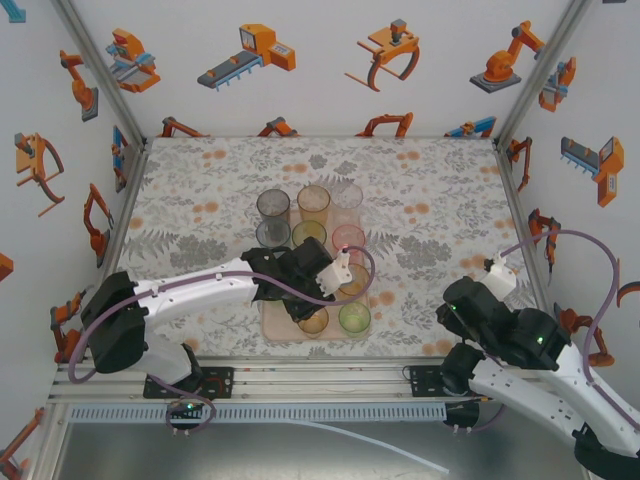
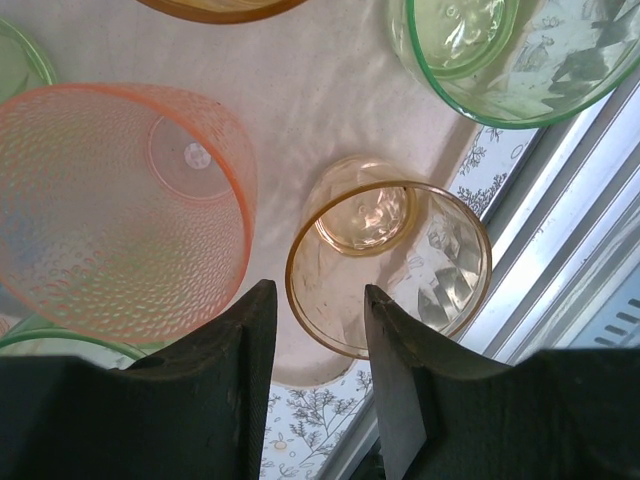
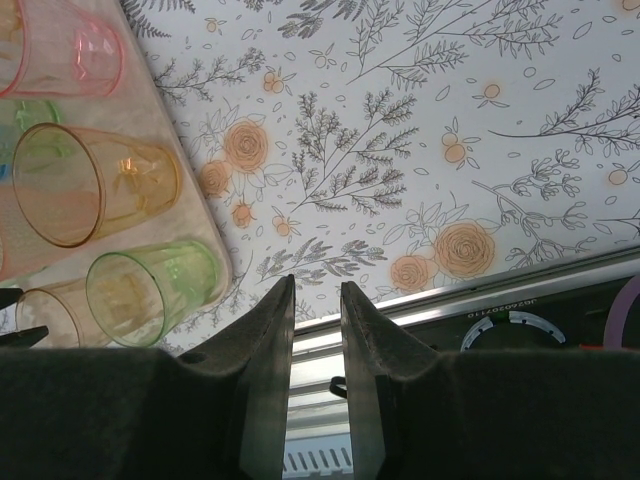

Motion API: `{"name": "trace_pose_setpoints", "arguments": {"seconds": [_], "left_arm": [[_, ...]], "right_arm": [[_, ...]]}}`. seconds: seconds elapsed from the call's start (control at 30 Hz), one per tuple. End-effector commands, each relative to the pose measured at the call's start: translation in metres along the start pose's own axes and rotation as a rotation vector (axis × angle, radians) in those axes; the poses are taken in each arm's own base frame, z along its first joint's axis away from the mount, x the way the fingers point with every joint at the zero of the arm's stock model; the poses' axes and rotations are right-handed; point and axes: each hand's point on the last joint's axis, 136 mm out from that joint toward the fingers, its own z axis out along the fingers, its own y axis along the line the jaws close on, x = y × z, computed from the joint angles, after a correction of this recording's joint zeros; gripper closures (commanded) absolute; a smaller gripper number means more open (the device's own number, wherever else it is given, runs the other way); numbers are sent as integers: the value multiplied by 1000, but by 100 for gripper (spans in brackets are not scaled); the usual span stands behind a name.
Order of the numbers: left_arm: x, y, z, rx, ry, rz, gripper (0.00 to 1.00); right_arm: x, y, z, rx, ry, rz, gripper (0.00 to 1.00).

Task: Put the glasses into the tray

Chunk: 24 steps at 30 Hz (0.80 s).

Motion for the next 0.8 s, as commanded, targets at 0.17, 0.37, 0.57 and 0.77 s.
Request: {"name": "trace_pose_setpoints", "arguments": {"seconds": [0.17,0.37,0.57,0.77], "left_arm": [[-8,-8,-21,34,-26,15,58],[-8,-9,-26,35,-24,21,58],[0,-10,-29,37,4,29,57],[5,-10,-36,34,14,30,57]], "right_arm": [[-1,-9,2,32,-22,15,72],[-1,-10,2,30,-25,17,72],[-2,-10,1,29,-27,18,72],[-2,-10,1,30,-28,18,72]]}}
